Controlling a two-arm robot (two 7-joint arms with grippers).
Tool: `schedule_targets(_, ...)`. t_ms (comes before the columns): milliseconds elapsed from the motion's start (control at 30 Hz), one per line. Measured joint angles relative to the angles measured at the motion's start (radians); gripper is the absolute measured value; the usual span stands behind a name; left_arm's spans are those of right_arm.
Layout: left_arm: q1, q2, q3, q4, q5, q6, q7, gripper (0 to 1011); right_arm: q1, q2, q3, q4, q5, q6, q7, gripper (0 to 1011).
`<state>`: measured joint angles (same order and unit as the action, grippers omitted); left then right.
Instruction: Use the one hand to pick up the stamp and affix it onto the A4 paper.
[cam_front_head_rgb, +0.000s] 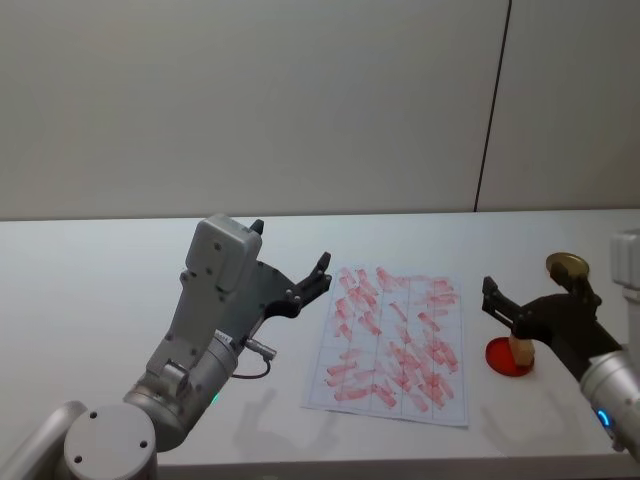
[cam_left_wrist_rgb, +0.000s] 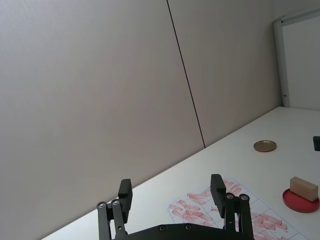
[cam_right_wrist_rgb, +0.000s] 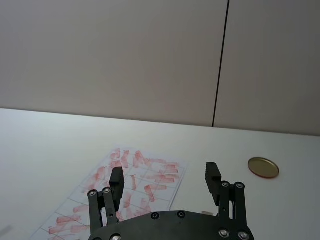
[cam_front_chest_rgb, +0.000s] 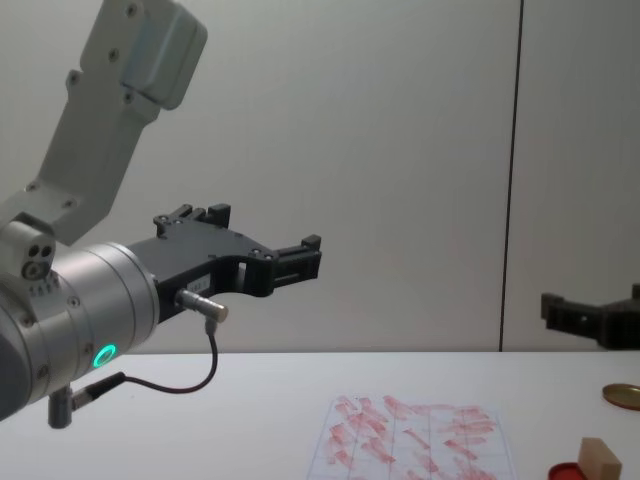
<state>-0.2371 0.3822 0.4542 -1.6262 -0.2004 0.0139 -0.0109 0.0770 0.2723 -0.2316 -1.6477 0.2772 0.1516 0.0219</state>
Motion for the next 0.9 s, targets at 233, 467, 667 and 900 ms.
schedule_targets(233, 0.000, 0.000, 0.000, 0.000, 0.000, 0.000, 0.000, 993, 0.051, -0.027, 0.006, 0.080, 0.011, 0.048, -0.027, 1001)
schedule_targets(467, 0.000, 0.000, 0.000, 0.000, 0.000, 0.000, 0.000, 993, 0.103, -0.051, 0.014, 0.171, 0.024, 0.085, -0.055, 1001)
schedule_targets(667, 0.000, 0.000, 0.000, 0.000, 0.000, 0.000, 0.000, 993, 0.137, -0.065, 0.019, 0.238, 0.030, 0.104, -0.072, 1001)
schedule_targets(900, 0.000, 0.000, 0.000, 0.000, 0.000, 0.000, 0.000, 993, 0.186, -0.086, 0.022, 0.329, 0.039, 0.124, -0.083, 1001)
